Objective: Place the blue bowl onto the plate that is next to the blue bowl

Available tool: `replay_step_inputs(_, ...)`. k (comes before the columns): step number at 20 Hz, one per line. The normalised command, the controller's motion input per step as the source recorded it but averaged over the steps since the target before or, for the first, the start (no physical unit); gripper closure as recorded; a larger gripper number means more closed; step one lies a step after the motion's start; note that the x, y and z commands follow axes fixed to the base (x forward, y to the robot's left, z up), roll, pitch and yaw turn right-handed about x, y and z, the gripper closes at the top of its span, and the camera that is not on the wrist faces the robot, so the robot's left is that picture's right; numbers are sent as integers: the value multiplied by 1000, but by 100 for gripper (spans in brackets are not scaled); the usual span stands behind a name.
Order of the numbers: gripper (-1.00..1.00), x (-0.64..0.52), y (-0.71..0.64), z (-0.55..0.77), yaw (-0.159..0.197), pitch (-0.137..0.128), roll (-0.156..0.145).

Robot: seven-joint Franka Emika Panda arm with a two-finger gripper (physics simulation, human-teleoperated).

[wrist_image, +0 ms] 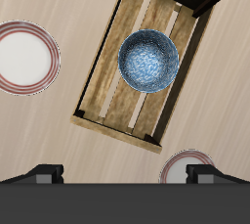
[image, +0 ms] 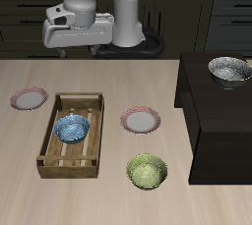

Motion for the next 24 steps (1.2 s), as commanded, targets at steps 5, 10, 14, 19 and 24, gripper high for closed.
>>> replay_step_inputs(5,-100,184,-167,-39,119,-3,-2)
replay_step_inputs(10,-100,181,43,132,174,-21,34)
replay_step_inputs(14,-100,147,-18,66,83,-2,10)
replay_step_inputs(19,-100,230,-52,-17,141,-29,58)
replay_step_inputs(24,-100,127,-118,75,95,-49,52)
